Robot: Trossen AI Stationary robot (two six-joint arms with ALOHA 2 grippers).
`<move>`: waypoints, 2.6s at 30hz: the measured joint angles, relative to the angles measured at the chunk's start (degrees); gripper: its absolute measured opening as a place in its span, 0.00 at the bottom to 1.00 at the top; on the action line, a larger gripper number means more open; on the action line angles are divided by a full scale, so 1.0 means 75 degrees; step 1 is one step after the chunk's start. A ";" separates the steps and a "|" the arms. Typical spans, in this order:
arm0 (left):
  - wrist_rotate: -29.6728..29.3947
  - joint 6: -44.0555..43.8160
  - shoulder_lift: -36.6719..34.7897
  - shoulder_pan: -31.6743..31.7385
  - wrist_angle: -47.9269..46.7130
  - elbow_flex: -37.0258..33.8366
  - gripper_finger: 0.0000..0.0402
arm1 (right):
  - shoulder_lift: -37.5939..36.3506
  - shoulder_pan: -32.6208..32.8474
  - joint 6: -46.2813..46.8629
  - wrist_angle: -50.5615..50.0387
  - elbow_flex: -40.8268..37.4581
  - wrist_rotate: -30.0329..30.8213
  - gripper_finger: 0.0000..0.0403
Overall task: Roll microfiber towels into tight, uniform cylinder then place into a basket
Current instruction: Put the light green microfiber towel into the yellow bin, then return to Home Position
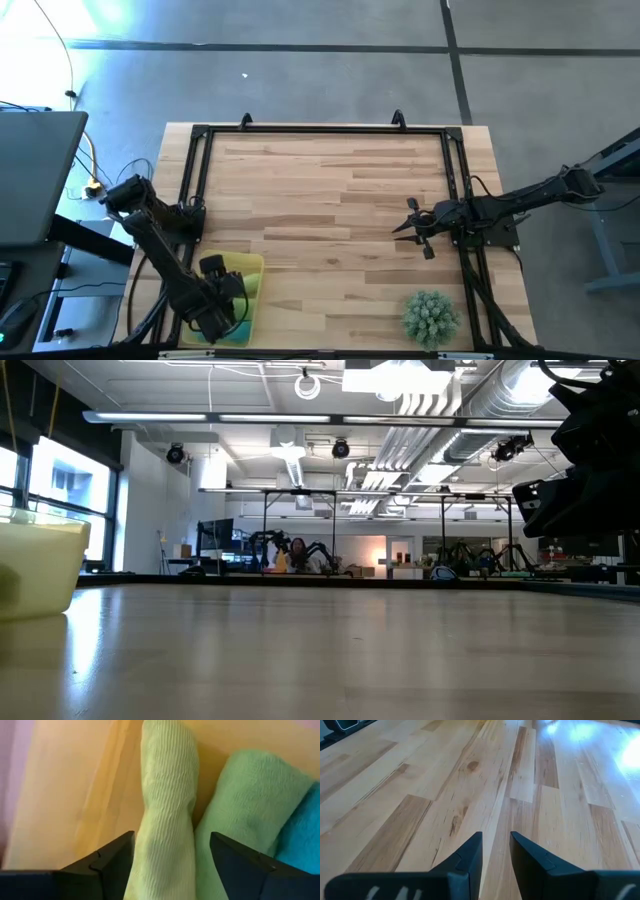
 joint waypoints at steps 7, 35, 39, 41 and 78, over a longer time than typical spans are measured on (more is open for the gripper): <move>-0.0660 0.1160 -0.0020 -0.0012 -0.1016 0.0903 0.63 | -0.0001 0.0000 0.0000 0.0000 0.0000 0.0000 0.22; -0.2494 1.1352 -0.1279 0.2647 0.3673 0.0983 0.63 | 0.0001 -0.0001 -0.0009 -0.0024 0.0000 0.0000 0.22; -0.4446 1.0078 -0.2647 0.2870 0.3661 -0.0203 0.63 | 0.0001 -0.0001 -0.0025 -0.0105 0.0000 -0.0002 0.22; -0.5741 0.9237 -0.3481 0.2898 0.3664 -0.0898 0.63 | -0.0001 -0.0001 -0.0010 -0.0137 0.0000 -0.0001 0.22; -0.2372 0.8173 -0.8309 0.3345 1.2177 -0.8302 0.63 | 0.0007 -0.0001 -0.0008 -0.0338 0.0000 -0.0003 0.22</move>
